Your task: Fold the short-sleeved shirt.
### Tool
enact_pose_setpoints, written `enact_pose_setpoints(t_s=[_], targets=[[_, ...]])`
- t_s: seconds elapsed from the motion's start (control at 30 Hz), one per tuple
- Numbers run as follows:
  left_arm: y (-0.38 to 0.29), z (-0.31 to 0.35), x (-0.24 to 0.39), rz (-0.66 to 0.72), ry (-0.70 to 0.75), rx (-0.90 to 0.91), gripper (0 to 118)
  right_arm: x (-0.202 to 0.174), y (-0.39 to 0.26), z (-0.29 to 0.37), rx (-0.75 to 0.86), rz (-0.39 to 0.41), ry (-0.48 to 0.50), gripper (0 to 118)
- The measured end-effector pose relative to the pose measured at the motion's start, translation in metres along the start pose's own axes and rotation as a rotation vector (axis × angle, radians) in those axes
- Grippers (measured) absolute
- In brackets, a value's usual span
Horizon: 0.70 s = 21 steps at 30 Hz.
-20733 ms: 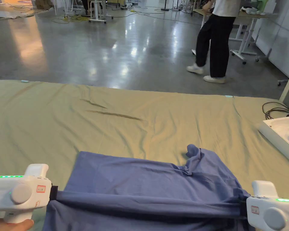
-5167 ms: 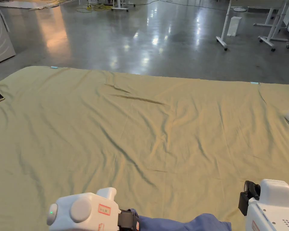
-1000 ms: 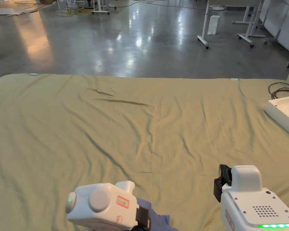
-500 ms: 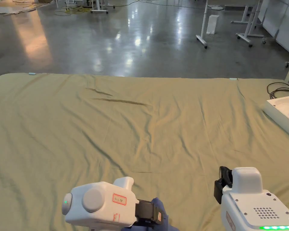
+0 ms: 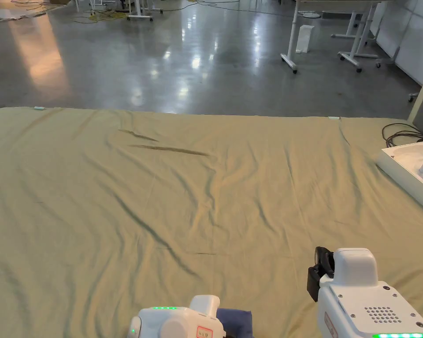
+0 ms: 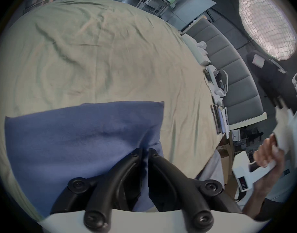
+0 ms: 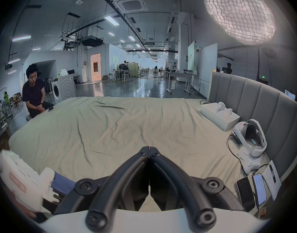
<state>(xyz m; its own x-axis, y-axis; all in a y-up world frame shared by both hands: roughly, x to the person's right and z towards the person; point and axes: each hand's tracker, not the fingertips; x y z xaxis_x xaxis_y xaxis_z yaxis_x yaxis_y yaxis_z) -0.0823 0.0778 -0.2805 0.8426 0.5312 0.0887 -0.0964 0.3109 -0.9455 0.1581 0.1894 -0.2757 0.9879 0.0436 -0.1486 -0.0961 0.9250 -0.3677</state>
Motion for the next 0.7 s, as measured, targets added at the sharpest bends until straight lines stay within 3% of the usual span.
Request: enact_pose_setpoints(t_s=[0.17,0.37,0.53,0.7], targets=[[-0.004,0.007,-0.005,0.021,-0.007,0.032,4,0.000,0.000,0.001,-0.002,0.012,-0.001,0],[0.012,0.072,0.008,-0.144,0.006,0.277,2,-0.001,0.011,0.004,0.036,-0.005,-0.006,0],[0.027,0.147,0.025,-0.346,0.251,0.652,2,-0.008,0.034,0.005,0.109,-0.011,-0.014,0],[0.034,0.198,0.026,-0.388,0.437,0.920,2,-0.017,0.058,0.009,0.188,-0.027,-0.029,0]])
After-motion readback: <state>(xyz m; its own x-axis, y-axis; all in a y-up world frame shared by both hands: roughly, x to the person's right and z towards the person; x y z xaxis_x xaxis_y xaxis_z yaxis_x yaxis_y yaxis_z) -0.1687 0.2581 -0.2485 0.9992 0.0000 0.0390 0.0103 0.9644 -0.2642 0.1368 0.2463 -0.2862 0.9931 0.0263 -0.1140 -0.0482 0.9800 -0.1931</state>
